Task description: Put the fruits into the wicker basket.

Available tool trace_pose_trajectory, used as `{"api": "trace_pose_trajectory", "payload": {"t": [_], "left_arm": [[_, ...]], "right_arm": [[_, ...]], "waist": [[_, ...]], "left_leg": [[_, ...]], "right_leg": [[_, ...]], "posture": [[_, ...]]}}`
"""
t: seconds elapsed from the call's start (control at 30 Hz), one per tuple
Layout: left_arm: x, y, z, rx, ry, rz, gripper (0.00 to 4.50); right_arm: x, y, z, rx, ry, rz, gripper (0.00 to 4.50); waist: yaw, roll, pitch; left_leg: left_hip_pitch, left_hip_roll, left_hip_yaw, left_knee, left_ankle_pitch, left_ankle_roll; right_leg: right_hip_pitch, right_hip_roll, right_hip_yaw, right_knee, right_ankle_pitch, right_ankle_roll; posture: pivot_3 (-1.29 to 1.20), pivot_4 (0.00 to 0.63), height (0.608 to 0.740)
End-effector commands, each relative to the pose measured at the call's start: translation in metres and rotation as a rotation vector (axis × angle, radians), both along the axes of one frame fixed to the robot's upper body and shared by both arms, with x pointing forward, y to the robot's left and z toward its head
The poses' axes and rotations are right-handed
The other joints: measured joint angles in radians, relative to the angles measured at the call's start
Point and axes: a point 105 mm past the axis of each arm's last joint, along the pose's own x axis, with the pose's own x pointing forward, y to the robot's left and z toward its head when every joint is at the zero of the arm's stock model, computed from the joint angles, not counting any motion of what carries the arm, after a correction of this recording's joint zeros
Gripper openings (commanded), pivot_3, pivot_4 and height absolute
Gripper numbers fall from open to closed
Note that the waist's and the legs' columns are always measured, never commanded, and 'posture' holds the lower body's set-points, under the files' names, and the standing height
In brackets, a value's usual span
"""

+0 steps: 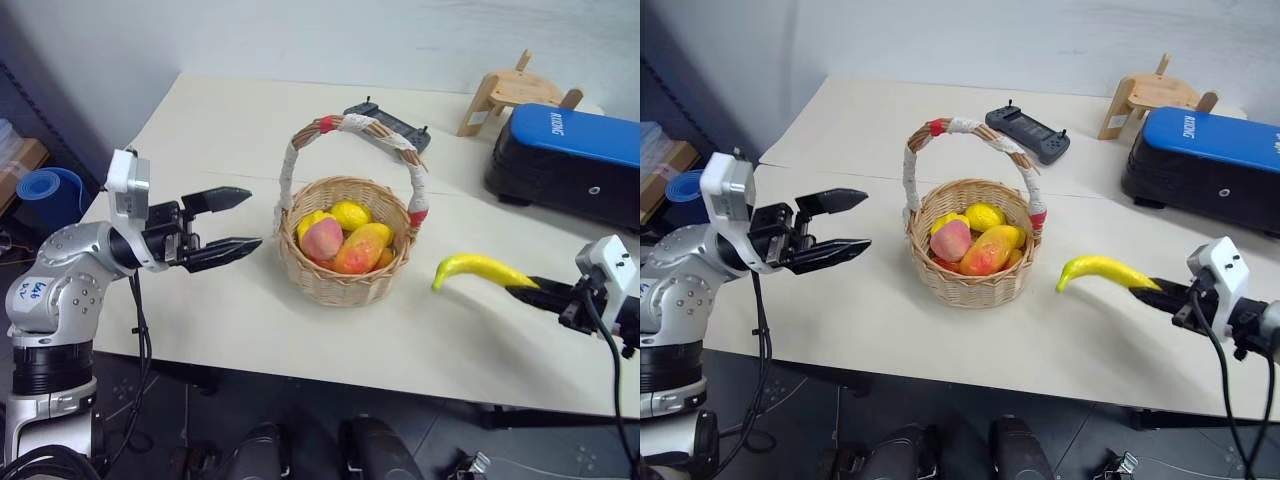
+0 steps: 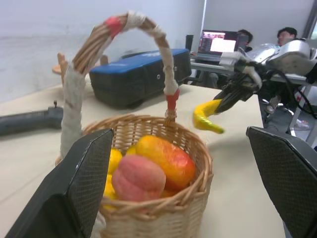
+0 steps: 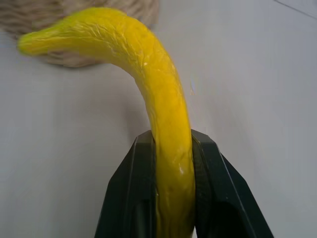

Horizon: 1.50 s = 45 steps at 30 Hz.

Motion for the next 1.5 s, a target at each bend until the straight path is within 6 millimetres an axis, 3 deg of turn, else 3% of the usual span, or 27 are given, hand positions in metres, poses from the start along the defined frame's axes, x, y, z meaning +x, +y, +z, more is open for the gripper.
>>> {"api": "trace_pose_trajectory", "payload": {"t": [0.03, 0.2, 0.27, 0.37, 0.47, 0.63, 0.7, 0.77, 0.9, 1.03, 1.17, 1.27, 1.37, 1.43, 1.5], "left_arm": [[0.001, 0.003, -0.002, 0.011, -0.009, -0.007, 4.5], [0.005, 0.004, -0.008, 0.021, 0.002, -0.005, 4.5], [0.007, 0.004, -0.006, 0.011, -0.009, -0.001, 4.5], [0.006, 0.005, 0.0, -0.013, -0.026, 0.01, 4.5], [0.005, 0.006, -0.003, -0.02, -0.029, 0.026, 4.5], [0.003, 0.003, -0.002, -0.026, -0.04, 0.025, 4.5], [0.002, 0.002, 0.0, -0.025, -0.045, 0.022, 4.5], [0.002, 0.002, 0.002, -0.022, -0.051, 0.021, 4.5], [0.003, 0.003, 0.004, -0.03, -0.061, 0.034, 4.5], [0.002, 0.002, 0.002, -0.024, -0.049, 0.023, 4.5], [0.004, 0.003, 0.001, -0.02, -0.043, 0.02, 4.5], [0.005, 0.003, 0.001, -0.018, -0.044, 0.019, 4.5], [0.006, 0.003, 0.001, -0.018, -0.042, 0.014, 4.5], [0.006, 0.002, 0.001, -0.015, -0.039, 0.01, 4.5], [0.006, 0.002, 0.001, -0.016, -0.037, 0.008, 4.5]], "right_arm": [[-0.026, 0.064, 0.023, 0.121, 0.0, 0.217, 0.5], [-0.016, 0.134, 0.039, 0.278, -0.098, 0.317, 0.5], [0.006, 0.15, 0.05, 0.334, -0.172, 0.235, 0.5], [0.032, 0.156, 0.061, 0.37, -0.234, 0.092, 0.5], [0.053, 0.161, 0.053, 0.294, -0.216, -0.004, 0.5], [0.072, 0.166, 0.052, 0.322, -0.228, -0.115, 0.5], [0.075, 0.169, 0.052, 0.295, -0.255, -0.127, 1.21], [0.074, 0.172, 0.048, 0.296, -0.245, -0.122, 1.65], [0.071, 0.171, 0.045, 0.285, -0.268, -0.123, 3.03], [0.044, 0.171, 0.048, 0.314, -0.313, 0.026, 4.36], [0.006, 0.16, 0.047, 0.365, -0.287, 0.189, 4.36], [-0.007, 0.146, 0.038, 0.338, -0.222, 0.233, 4.36], [0.0, 0.107, 0.028, 0.261, -0.182, 0.162, 4.36], [0.017, 0.078, 0.032, 0.203, -0.234, 0.066, 4.36], [0.032, 0.064, 0.038, 0.176, -0.288, 0.02, 4.36]], "waist": [[-0.005, 0.0, 0.0], [-0.009, -0.004, 0.0], [-0.009, -0.004, 0.0], [-0.009, -0.004, 0.0], [-0.005, -0.004, 0.0], [-0.007, -0.005, 0.0], [-0.008, -0.004, 0.0], [-0.008, -0.004, 0.0], [-0.009, -0.005, 0.0], [-0.008, -0.005, 0.0], [-0.005, -0.005, 0.0], [-0.002, -0.005, 0.0], [-0.005, -0.005, 0.0], [-0.006, -0.005, 0.0], [-0.008, -0.005, 0.0]], "left_leg": [[0.0, 0.0, 0.0, 0.0, 0.0, 0.0], [-0.002, 0.001, -0.001, 0.001, 0.0, -0.001], [-0.003, 0.001, -0.001, 0.001, 0.0, -0.001], [-0.004, 0.0, -0.001, 0.001, 0.0, -0.001], [-0.006, -0.001, -0.001, 0.001, 0.0, 0.0], [-0.007, -0.001, -0.001, 0.001, 0.0, 0.001], [-0.007, -0.001, -0.001, 0.001, 0.0, 0.001], [-0.007, -0.001, -0.001, 0.001, 0.0, 0.001], [-0.007, -0.001, -0.001, 0.0, 0.0, 0.001], [-0.007, -0.001, -0.001, 0.0, 0.0, 0.001], [-0.007, -0.001, -0.001, 0.0, 0.0, 0.001], [-0.006, -0.001, -0.001, 0.0, 0.0, 0.002], [-0.006, -0.001, -0.001, 0.0, 0.0, 0.002], [-0.005, -0.001, -0.001, 0.0, 0.0, 0.003], [-0.005, -0.001, -0.001, 0.0, 0.0, 0.003]], "right_leg": [[0.0, 0.0, 0.0, 0.0, 0.0, 0.0], [-0.002, 0.001, 0.0, -0.001, 0.0, 0.0], [-0.003, 0.0, 0.0, -0.001, 0.0, 0.0], [-0.004, -0.001, 0.0, 0.0, 0.0, 0.0], [-0.005, -0.001, -0.001, -0.001, 0.0, 0.0], [-0.006, -0.002, -0.001, -0.002, 0.0, 0.0], [-0.006, -0.002, -0.002, -0.002, 0.0, 0.0], [-0.006, -0.002, -0.002, -0.002, 0.0, 0.0], [-0.006, -0.002, -0.001, -0.001, 0.0, 0.0], [-0.006, -0.002, -0.002, -0.002, 0.0, 0.0], [-0.005, -0.002, -0.002, -0.003, 0.0, 0.0], [-0.003, -0.002, -0.003, -0.005, 0.0, 0.0], [-0.002, -0.002, -0.002, -0.005, 0.0, 0.001], [-0.002, -0.002, -0.002, -0.005, 0.0, 0.001], [-0.002, -0.002, -0.002, -0.005, 0.0, 0.001]], "posture": [[0.0, 0.15, 0.74], [0.0, 0.15, 0.74], [0.0, 0.15, 0.74], [0.0, 0.15, 0.74], [0.0, 0.15, 0.74], [0.0, 0.15, 0.74], [0.0, 0.15, 0.74], [0.0, 0.15, 0.74], [0.0, 0.15, 0.74], [0.0, 0.15, 0.74], [0.0, 0.15, 0.74], [0.0, 0.15, 0.74], [0.0, 0.15, 0.74], [0.0, 0.15, 0.74], [0.0, 0.15, 0.74]]}}
